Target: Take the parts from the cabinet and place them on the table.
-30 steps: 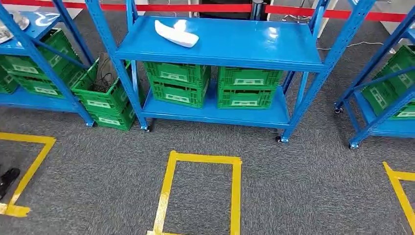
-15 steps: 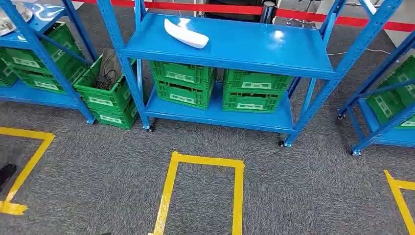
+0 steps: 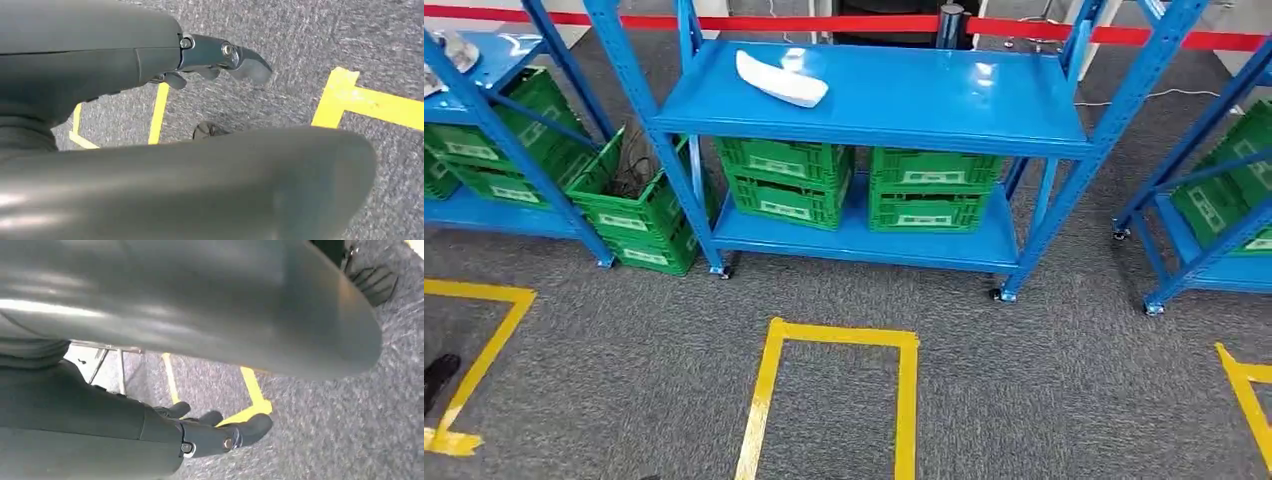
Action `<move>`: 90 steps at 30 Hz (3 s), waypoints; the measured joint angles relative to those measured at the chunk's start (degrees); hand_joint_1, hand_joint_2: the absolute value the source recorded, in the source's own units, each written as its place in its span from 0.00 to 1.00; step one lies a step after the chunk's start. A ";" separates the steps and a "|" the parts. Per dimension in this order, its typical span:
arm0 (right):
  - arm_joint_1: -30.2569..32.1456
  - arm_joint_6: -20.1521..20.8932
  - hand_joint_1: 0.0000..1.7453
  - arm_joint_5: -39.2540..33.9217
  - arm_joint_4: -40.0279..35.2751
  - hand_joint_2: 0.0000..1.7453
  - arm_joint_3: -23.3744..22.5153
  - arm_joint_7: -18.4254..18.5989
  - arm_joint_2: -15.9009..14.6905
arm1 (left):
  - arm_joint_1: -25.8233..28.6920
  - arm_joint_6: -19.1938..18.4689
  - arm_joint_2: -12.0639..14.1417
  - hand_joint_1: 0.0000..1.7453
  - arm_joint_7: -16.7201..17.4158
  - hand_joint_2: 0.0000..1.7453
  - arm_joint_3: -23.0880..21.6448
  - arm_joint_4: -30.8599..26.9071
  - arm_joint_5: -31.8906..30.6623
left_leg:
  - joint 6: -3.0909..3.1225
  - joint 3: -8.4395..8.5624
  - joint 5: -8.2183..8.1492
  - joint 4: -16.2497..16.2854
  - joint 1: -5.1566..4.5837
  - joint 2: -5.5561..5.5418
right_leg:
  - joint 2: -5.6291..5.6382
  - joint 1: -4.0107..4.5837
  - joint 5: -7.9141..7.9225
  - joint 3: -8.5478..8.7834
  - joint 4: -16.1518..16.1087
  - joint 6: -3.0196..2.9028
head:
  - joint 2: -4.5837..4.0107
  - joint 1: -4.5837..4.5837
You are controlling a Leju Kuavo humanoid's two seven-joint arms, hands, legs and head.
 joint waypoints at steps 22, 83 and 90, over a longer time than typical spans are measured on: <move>-0.09 1.18 0.00 -1.14 0.04 0.00 -0.02 -1.14 -0.18 | -0.08 -0.87 -0.24 0.00 0.02 0.00 -1.42 -0.04 -1.53 | 1.79 10.58 6.38 -18.71 -0.34 -0.14 | 0.03 0.30 0.61 -1.85 1.29 2.04 | 0.00 1.77; 0.11 0.24 0.00 -1.36 0.06 0.00 0.00 -0.52 0.15 | 0.01 -0.70 -0.26 0.00 1.88 0.00 -3.83 -0.09 -2.82 | 2.48 10.02 6.25 -17.58 -0.25 -0.35 | 0.28 -0.06 0.75 -3.54 2.83 2.24 | 0.00 1.93; -0.08 0.44 0.00 -1.53 0.02 0.00 0.00 -0.42 0.22 | -0.19 -0.52 -0.35 0.00 2.01 0.00 -3.91 -0.17 -2.78 | 0.59 9.00 2.14 -12.28 -0.27 -0.05 | 0.10 -0.21 0.14 -0.08 0.26 0.52 | 0.00 1.01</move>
